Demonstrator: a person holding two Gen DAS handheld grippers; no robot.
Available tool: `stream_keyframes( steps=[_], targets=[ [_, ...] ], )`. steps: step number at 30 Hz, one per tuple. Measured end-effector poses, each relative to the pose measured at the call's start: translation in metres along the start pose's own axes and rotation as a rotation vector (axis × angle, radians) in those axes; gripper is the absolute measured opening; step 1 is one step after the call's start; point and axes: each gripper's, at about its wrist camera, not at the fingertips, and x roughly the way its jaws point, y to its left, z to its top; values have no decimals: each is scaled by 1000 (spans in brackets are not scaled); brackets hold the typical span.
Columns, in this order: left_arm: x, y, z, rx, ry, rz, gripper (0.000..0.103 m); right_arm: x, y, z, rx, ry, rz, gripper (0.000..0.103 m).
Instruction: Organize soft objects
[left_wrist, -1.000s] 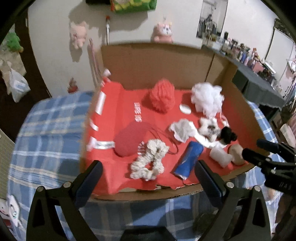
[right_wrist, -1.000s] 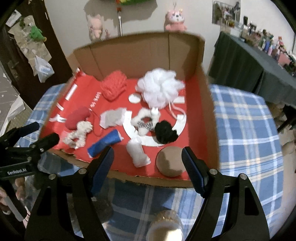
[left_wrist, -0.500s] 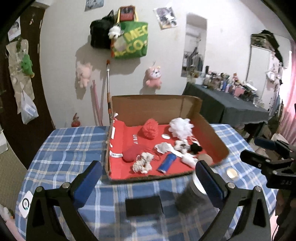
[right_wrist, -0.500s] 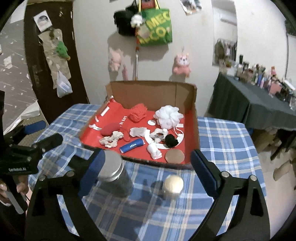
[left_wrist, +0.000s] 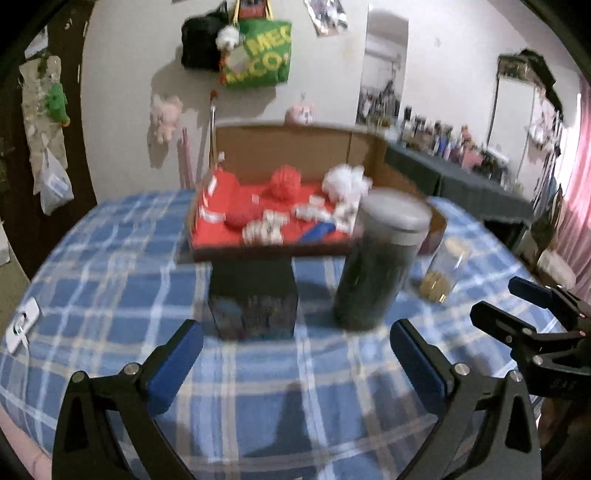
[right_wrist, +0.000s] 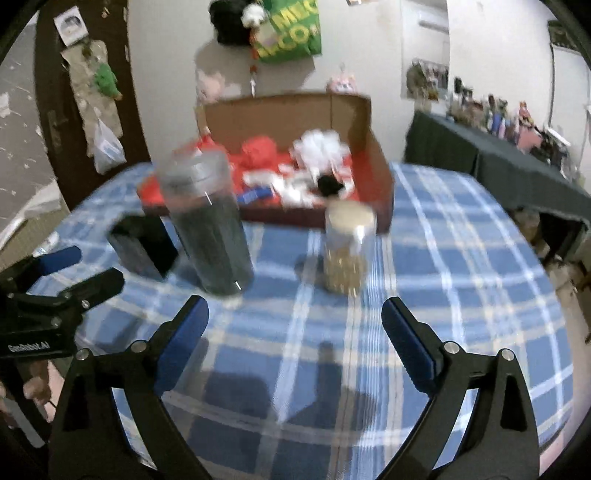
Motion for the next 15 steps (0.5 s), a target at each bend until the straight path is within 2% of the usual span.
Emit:
stream_keyframes(
  steps=[7,15],
  targets=[
    [36,-1,-30,-10,104,16,103,38,-8,-29,33,108,-10,96],
    [55,0,-46,-15,150,78,103,51,-9,-35,17,126,-70,96]
  ],
)
